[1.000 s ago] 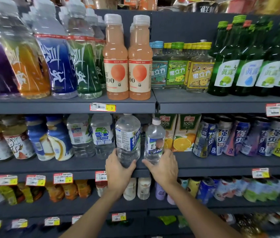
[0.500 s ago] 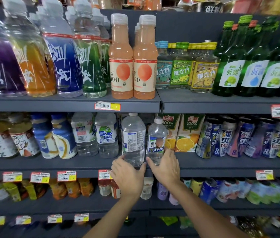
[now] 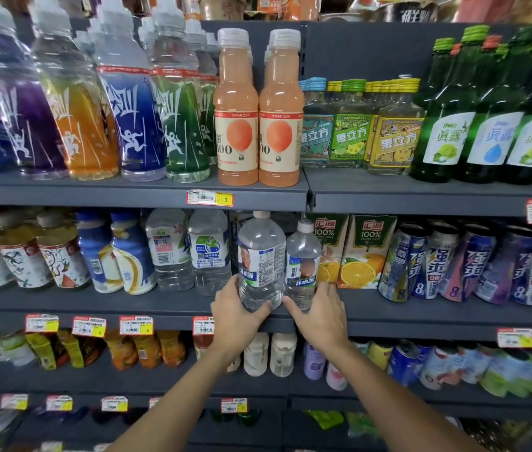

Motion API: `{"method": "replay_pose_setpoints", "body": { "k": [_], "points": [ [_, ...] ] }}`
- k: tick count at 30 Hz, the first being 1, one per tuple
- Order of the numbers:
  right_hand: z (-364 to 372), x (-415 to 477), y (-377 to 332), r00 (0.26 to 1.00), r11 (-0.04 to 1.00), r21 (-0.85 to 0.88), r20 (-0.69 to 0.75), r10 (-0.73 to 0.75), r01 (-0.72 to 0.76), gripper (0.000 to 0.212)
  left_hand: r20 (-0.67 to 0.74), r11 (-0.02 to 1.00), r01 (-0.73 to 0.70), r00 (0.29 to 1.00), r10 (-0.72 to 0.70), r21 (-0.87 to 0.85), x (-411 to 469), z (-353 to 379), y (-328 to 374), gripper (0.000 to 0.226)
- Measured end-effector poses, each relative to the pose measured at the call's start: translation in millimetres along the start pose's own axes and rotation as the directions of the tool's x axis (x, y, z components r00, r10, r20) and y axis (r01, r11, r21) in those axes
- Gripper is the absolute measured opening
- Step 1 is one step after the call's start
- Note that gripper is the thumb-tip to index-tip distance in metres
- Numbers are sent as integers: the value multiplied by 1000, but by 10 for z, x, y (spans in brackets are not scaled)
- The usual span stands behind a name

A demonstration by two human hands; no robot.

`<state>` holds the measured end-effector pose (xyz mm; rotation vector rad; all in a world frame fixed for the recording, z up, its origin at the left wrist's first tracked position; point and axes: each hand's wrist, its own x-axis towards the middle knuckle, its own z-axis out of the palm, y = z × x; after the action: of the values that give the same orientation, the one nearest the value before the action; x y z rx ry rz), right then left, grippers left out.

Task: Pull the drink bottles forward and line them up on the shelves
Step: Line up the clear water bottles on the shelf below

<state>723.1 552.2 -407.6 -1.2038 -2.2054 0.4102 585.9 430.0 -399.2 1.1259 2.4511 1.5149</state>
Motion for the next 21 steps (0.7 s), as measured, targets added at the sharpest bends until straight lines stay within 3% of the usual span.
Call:
{"method": "replay_pose_setpoints", "body": {
  "k": [4,7,13,21],
  "points": [
    [-16,19,-7,1000,1000,12,15,1,-1,68,-228,979,140,968,-104,149,-113,226,138,86],
    [-40,66,4,997,999,34,77,-7,4,69,-301,959,217,941,-156,182,-169,300,226,95],
    [-73,158,172,962,985,158,252,-105,66,43,-150,986,49,988,-25,157,-149,112,-130,89],
    [-74,214,110,960,972,233,267,-90,27,64,-187,971,91,981,-49,222,-59,88,-121,86]
  ]
}}
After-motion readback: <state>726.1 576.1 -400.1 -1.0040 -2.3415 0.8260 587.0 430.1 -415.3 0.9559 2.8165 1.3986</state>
